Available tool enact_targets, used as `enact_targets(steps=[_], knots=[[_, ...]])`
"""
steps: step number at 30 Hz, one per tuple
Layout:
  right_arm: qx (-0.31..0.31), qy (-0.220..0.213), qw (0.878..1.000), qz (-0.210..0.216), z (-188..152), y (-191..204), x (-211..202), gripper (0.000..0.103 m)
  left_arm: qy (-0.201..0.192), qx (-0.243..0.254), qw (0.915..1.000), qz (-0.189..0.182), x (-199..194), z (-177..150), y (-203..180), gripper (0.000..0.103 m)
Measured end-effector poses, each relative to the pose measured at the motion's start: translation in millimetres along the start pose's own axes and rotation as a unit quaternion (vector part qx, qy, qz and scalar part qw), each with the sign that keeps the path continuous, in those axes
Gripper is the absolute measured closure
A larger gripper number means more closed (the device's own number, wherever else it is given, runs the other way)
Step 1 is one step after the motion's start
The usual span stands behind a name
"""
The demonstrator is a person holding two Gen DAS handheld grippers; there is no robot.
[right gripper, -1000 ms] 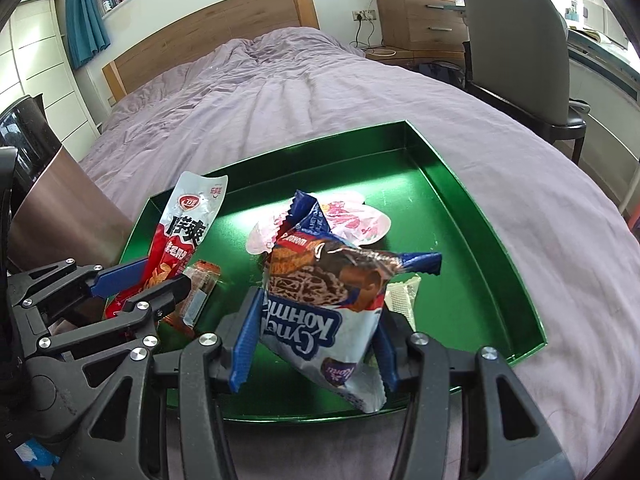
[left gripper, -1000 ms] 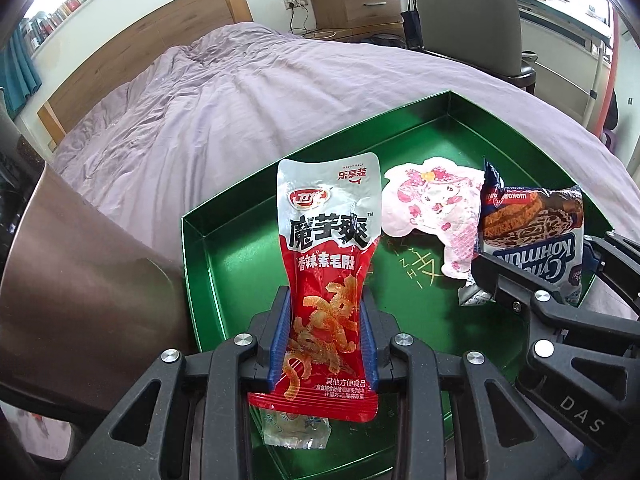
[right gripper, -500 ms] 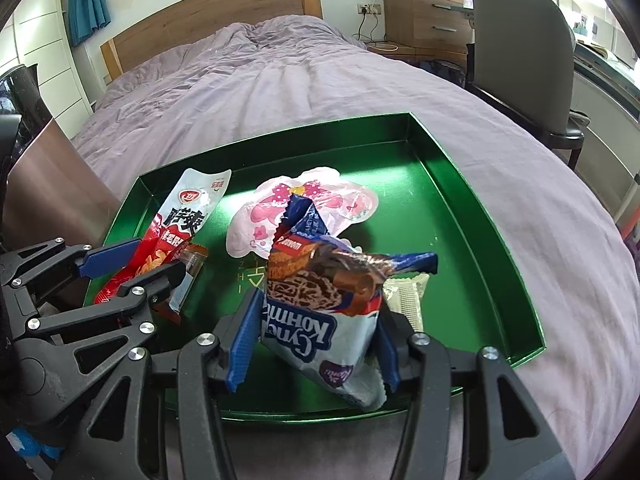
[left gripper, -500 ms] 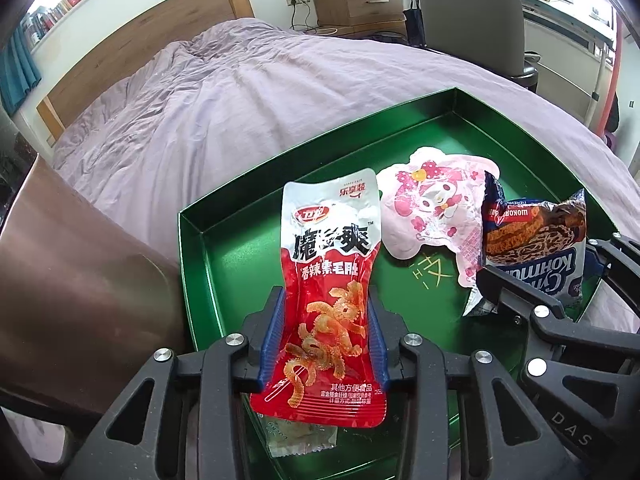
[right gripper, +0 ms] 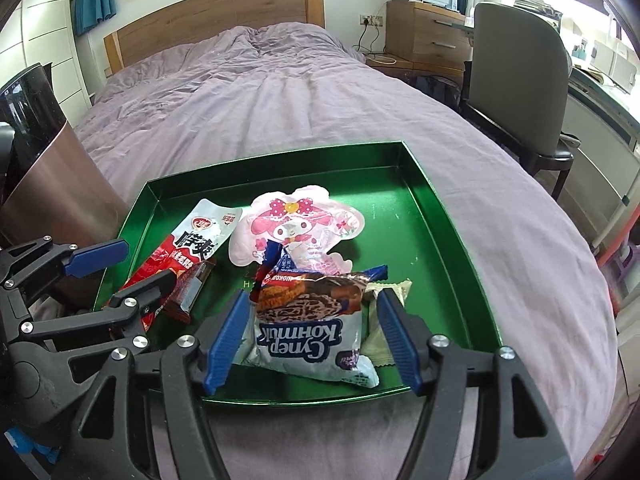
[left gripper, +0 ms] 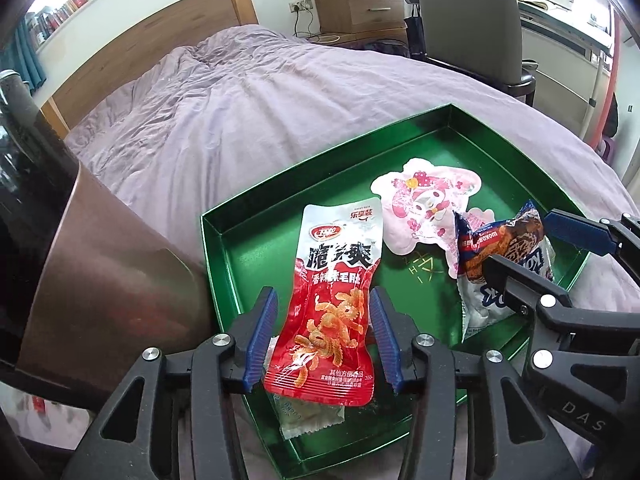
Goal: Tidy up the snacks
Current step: 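Lower the red spicy strip pack with left tool while right tool lowers the Cnep Kohmuk pack into the tray, then withdraw both open tools from the tray toward the red pack and brown bag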
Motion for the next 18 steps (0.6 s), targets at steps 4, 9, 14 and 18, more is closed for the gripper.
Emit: enact_targets(steps=[4, 9, 14, 18], knots=[[0.005, -0.007, 1.0, -0.008, 2, -1, -15, 0.0, -0.012, -0.005, 0.9999, -0.003, -16, 2, 2, 0.061], [0.011, -0.026, 0.999, -0.017, 6, -1, -46, 0.0, -0.033, -0.012, 0.9993, -0.015, -43, 2, 2, 0.061], [0.007, -0.04, 0.999, -0.023, 6, 5, -81, 0.0, -0.058, -0.01, 0.9978, -0.03, -82, -8, 6, 0.061], [0.001, -0.047, 0.999, -0.021, 0, 19, -106, 0.0, -0.078, -0.009, 0.9964, -0.032, -116, -22, 20, 0.06]])
Point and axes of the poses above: each gripper's, at about its wrist camera, not at the fingertips, and x roughly the way its jaws point, y to its left, z to its top, the point moved 2 cm from there along x, roughly the way its jaws point, and after that the axes turned 2 degrees about z, right-handed, at the moved point
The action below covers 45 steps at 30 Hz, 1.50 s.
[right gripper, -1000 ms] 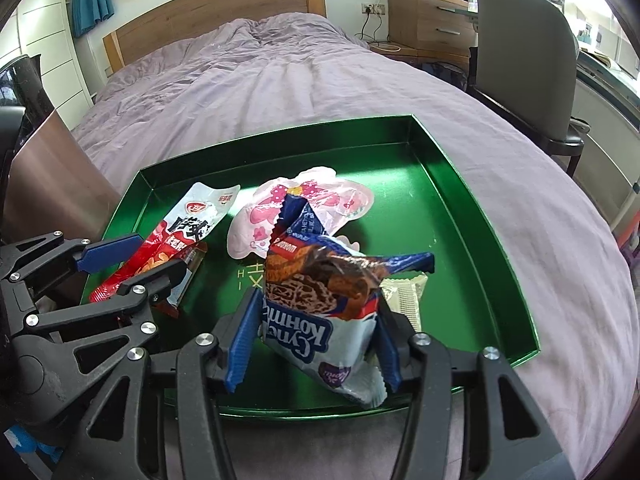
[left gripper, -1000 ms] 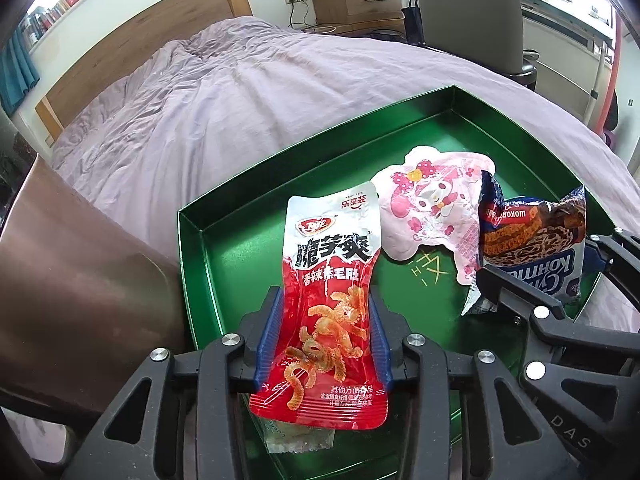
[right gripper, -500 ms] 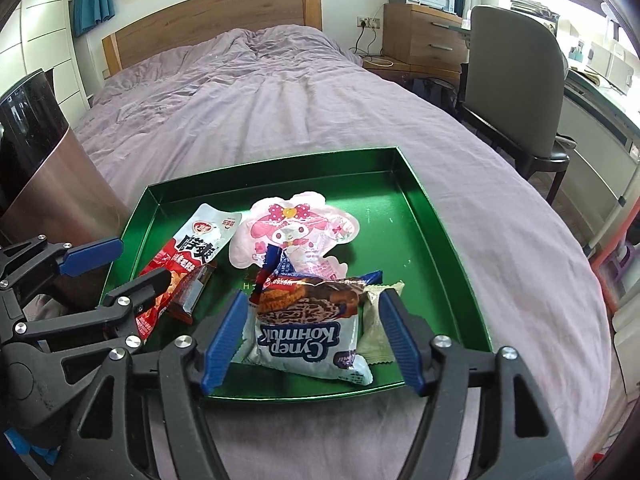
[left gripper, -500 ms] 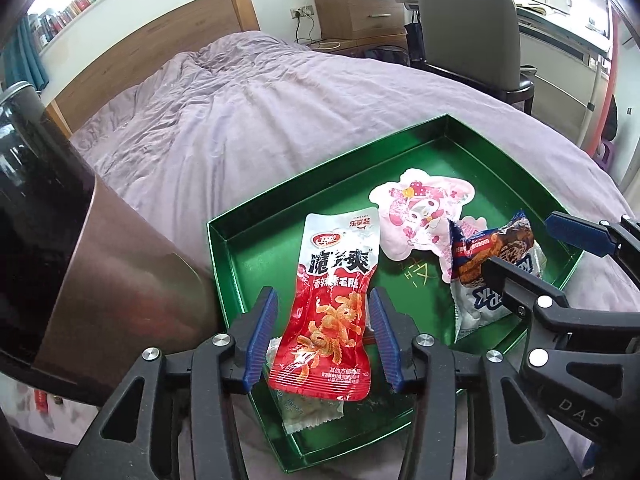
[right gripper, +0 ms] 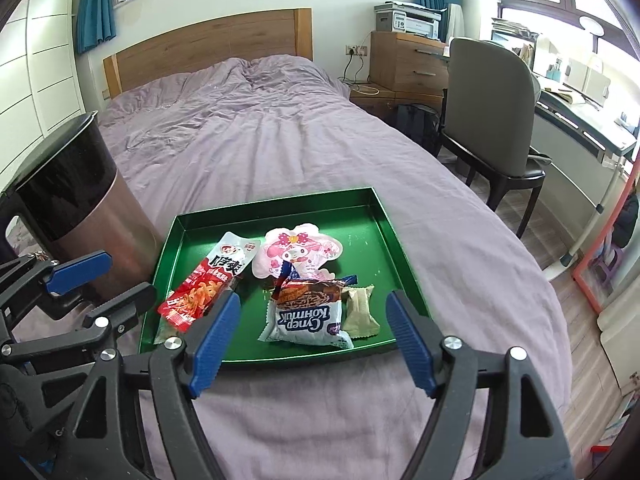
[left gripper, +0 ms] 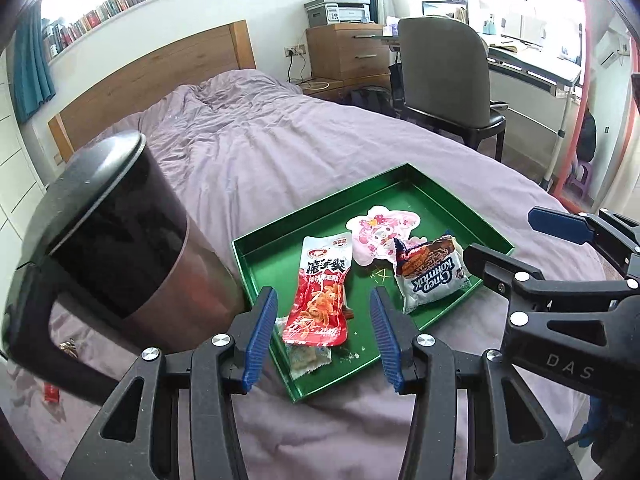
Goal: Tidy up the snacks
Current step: 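Withdraw both open tools from the tray toward the red pack and brown bag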
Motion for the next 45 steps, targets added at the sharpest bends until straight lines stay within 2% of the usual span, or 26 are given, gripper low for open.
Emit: enact_targets(steps=[7, 19, 34, 45], knots=[[-0.011, -0.011, 1.0, 0.026, -19, 38, -39, 0.0, -0.025, -0.003, 0.9996, 0.015, -57, -24, 34, 0.058], [-0.024, -0.016, 0.997, 0.078, -55, 101, -85, 0.0, -0.022, -0.036, 0.9984, 0.038, -112, -78, 90, 0.055], [-0.056, -0.01, 0.99, 0.131, -70, 184, -106, 0.0, -0.01, -0.093, 0.9929, 0.073, -135, -139, 171, 0.055], [-0.073, 0.015, 0.981, 0.181, -79, 252, -91, 0.0, 0.008, -0.148, 0.9828, 0.11, -135, -183, 252, 0.055]])
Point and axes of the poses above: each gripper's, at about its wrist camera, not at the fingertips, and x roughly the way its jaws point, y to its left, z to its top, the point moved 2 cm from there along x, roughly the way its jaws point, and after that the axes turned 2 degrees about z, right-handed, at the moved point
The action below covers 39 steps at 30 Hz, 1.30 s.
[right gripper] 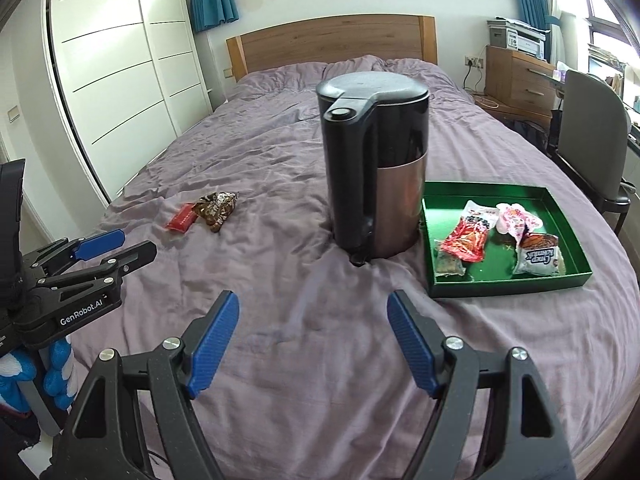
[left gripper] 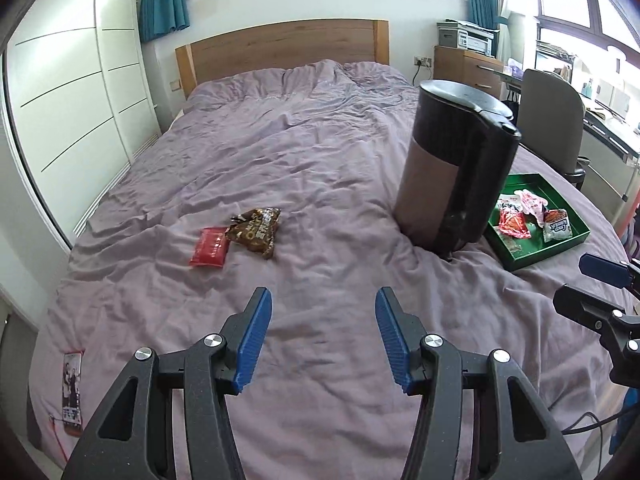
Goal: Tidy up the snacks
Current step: 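Withdraw both open tools from the tray toward the red pack and brown bag, then grasp the red rectangular pack with left tool while right tool grasps the brown foil bag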
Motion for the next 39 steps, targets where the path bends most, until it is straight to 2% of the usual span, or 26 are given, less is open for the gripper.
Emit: enact_targets(steps=[10, 16, 22, 39], knots=[[-0.023, 0.042, 0.998, 0.045, 0, 57, 58, 0.0, 0.027, -0.053, 0.998, 0.019, 33, -13, 65, 0.055], [-0.033, 0.066, 0.996, 0.053, 1, 81, 92, 0.0, 0.031, -0.079, 0.996, 0.027, 54, -8, 99, 0.055], [-0.037, 0.075, 0.995, 0.062, 17, 99, 124, 0.0, 0.039, -0.097, 0.9942, 0.026, 80, -4, 127, 0.055], [-0.033, 0.068, 0.993, 0.096, 79, 132, 212, 0.0, 0.061, -0.077, 0.995, 0.014, 155, 13, 167, 0.051]])
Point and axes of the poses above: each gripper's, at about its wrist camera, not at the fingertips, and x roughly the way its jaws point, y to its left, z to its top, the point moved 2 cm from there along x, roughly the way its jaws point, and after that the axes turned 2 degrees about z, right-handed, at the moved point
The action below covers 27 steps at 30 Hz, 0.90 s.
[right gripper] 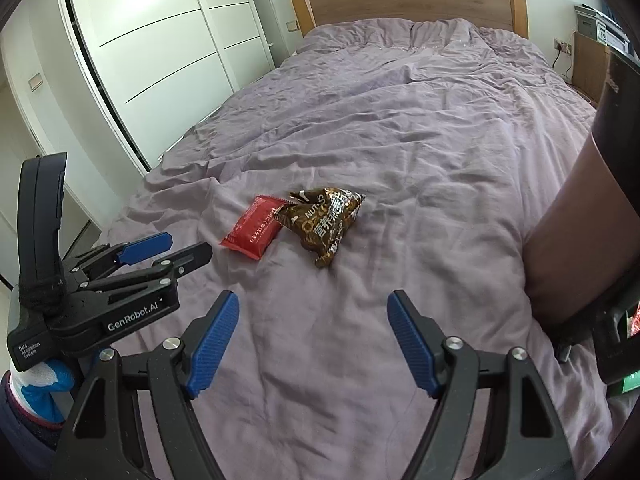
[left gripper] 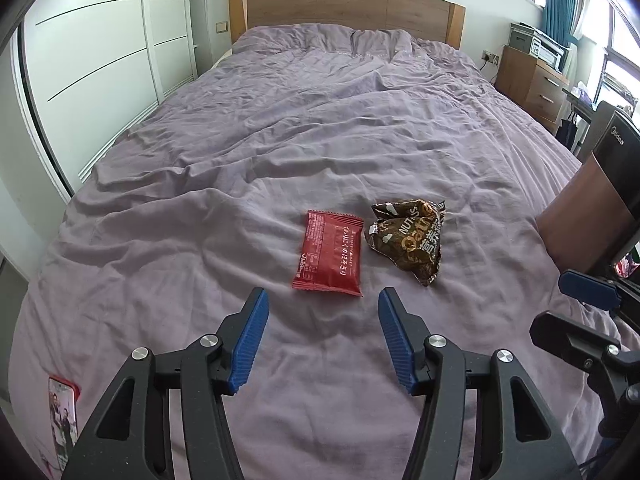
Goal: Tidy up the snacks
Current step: 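Grasp the red rectangular pack with left tool while right tool grasps the brown foil bag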
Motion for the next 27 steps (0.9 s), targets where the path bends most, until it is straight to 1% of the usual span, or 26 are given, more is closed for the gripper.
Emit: enact_targets(steps=[9, 16, 21, 27], knots=[[0.03, 0.0, 0.999, 0.024, 25, -10, 43, 0.0, 0.015, 0.005, 0.9997, -0.018, 30, 15, 15, 0.05], [0.056, 0.015, 0.997, 0.045, 34, -19, 75, 0.0, 0.028, 0.046, 0.9978, -0.039, 47, 21, 2, 0.05], [0.098, 0.022, 0.993, 0.057, 36, -33, 95, 0.0, 0.045, 0.075, 0.9958, -0.026, 68, 21, -9, 0.05], [0.134, 0.028, 0.988, 0.071, 43, -45, 118, 0.0, 0.052, 0.083, 0.9951, -0.016, 84, 25, -11, 0.05]])
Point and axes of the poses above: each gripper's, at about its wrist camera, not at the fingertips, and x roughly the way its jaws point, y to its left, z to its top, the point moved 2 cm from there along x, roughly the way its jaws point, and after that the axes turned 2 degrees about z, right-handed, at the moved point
